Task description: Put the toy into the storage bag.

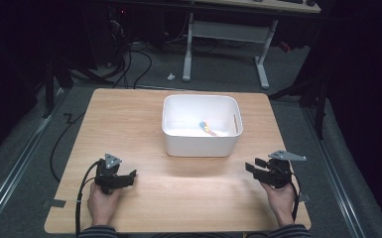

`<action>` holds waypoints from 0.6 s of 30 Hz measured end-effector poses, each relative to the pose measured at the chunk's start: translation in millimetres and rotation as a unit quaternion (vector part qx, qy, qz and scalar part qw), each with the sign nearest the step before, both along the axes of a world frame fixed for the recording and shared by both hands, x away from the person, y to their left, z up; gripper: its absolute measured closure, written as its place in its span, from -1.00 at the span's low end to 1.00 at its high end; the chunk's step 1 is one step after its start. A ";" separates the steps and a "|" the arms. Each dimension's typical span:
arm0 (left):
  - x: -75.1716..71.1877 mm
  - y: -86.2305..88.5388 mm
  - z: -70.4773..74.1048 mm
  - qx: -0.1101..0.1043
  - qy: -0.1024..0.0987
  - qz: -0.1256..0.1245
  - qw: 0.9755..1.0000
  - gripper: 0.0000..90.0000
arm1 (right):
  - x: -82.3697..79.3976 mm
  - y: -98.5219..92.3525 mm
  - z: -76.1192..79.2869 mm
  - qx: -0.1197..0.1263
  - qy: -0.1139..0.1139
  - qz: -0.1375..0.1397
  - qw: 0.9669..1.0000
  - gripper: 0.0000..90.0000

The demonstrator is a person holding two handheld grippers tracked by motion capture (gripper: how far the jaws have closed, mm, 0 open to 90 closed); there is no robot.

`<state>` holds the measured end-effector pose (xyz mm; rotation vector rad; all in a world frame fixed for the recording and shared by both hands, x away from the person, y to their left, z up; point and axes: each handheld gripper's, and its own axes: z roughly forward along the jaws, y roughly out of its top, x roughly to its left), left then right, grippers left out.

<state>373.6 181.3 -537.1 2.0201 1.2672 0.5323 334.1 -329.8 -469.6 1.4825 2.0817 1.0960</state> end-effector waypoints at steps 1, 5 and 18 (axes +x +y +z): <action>0.0 0.0 0.0 0.000 0.000 0.000 1.000 -0.62 | 0.4 -0.2 -0.7 -0.001 0.001 0.000 1.000 0.11; 0.0 -0.1 -0.1 -0.001 0.000 0.001 1.000 -0.62 | 1.1 -1.3 -3.9 -0.008 0.008 -0.001 1.000 0.11; 0.0 0.0 0.0 0.000 0.000 0.000 1.000 -0.62 | 6.3 -6.3 -23.1 -0.022 0.021 -0.015 0.999 0.08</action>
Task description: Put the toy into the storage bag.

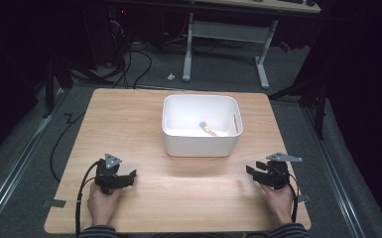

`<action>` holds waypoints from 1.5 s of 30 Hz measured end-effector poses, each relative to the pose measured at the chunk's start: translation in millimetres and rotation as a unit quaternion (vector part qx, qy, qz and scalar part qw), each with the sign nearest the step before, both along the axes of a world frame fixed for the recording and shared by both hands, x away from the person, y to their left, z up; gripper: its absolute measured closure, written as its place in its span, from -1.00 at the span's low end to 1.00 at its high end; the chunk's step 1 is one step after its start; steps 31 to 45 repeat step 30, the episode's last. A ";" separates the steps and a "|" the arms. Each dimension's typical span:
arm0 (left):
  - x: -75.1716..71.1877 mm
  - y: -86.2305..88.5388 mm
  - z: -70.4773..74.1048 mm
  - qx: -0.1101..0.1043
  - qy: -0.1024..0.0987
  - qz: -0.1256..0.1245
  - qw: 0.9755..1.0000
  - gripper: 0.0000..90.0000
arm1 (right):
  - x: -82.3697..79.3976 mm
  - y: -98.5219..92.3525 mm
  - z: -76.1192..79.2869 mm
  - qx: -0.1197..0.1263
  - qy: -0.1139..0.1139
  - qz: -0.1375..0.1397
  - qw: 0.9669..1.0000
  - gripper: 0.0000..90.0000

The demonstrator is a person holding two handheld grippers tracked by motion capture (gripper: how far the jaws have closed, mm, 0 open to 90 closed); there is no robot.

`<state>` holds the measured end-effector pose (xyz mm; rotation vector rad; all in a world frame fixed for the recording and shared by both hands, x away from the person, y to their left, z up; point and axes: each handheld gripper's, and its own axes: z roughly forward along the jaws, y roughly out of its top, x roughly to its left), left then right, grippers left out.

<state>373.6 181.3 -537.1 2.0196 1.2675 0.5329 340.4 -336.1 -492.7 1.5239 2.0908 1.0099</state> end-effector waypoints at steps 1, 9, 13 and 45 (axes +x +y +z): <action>0.0 0.0 0.0 0.000 0.000 0.000 1.000 -0.62 | 0.8 0.3 -1.8 -0.002 -0.001 0.001 1.000 0.08; 0.0 -0.1 0.0 -0.001 0.000 0.000 1.000 -0.62 | 4.1 5.2 -15.3 -0.030 0.004 -0.011 0.999 -0.01; 0.0 -0.1 0.0 -0.001 0.000 0.000 1.000 -0.62 | 5.4 6.3 -21.8 -0.041 0.006 -0.015 0.999 -0.02; -0.1 -0.2 0.0 0.000 0.000 0.002 1.000 -0.62 | 1.2 10.3 -37.4 -0.065 -0.020 -0.015 0.998 -0.21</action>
